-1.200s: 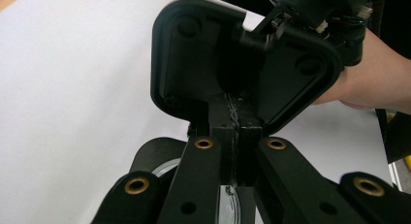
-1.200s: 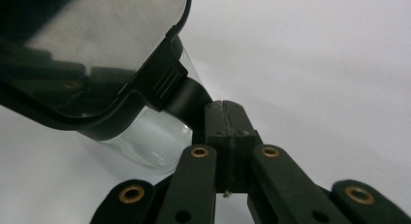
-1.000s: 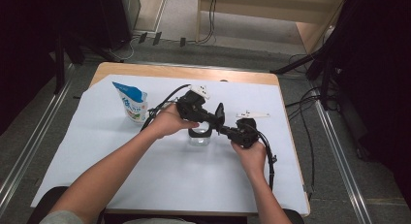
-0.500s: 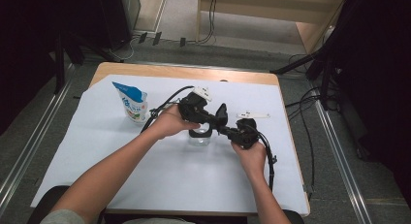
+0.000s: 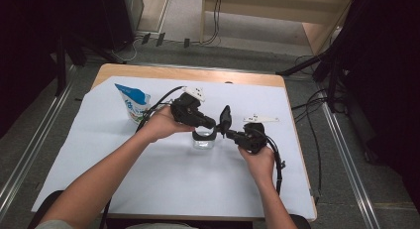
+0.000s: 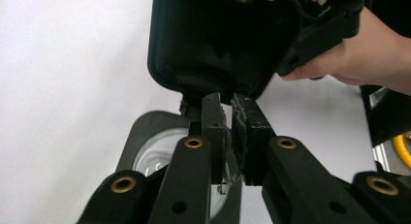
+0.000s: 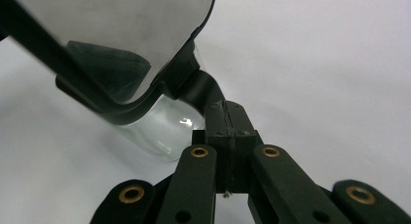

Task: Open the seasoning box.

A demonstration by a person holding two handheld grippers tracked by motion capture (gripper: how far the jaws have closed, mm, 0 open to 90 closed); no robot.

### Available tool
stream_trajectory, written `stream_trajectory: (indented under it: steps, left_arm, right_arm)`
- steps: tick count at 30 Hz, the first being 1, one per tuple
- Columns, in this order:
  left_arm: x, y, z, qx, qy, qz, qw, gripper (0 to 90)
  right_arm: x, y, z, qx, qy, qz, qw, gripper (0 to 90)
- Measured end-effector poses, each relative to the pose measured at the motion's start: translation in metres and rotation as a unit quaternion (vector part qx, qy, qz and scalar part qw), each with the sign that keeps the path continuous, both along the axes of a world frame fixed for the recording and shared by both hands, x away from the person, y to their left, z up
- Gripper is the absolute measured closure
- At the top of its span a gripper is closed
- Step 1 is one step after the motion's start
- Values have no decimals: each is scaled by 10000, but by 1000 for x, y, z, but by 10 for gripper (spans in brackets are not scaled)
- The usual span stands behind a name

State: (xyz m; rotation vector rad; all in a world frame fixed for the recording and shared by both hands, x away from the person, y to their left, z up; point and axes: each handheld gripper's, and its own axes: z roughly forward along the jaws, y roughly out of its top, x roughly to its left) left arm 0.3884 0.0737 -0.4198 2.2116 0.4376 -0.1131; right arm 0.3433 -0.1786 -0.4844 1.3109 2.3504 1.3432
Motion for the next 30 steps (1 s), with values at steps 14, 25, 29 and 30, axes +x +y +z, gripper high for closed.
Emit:
stream_trajectory:
  steps: [14, 25, 29, 30]
  left_arm:
    - [-13, 36, -4, -155, -99, 164, 9997, 769]
    - [-20, 65, -14, -241, 1, 316, 9992, 529]
    - [-24, 76, -16, -251, 19, 395, 9989, 470]
    - [-24, 79, -17, -243, 31, 443, 9987, 463]
  right_arm:
    - [-26, 4, 5, 44, 4, 175, 9998, 878]
    - [-38, 9, -1, 28, -36, 348, 9994, 803]
    - [-37, 8, -2, 43, -17, 341, 9994, 780]
    - [-36, 8, -2, 50, 15, 335, 9994, 768]
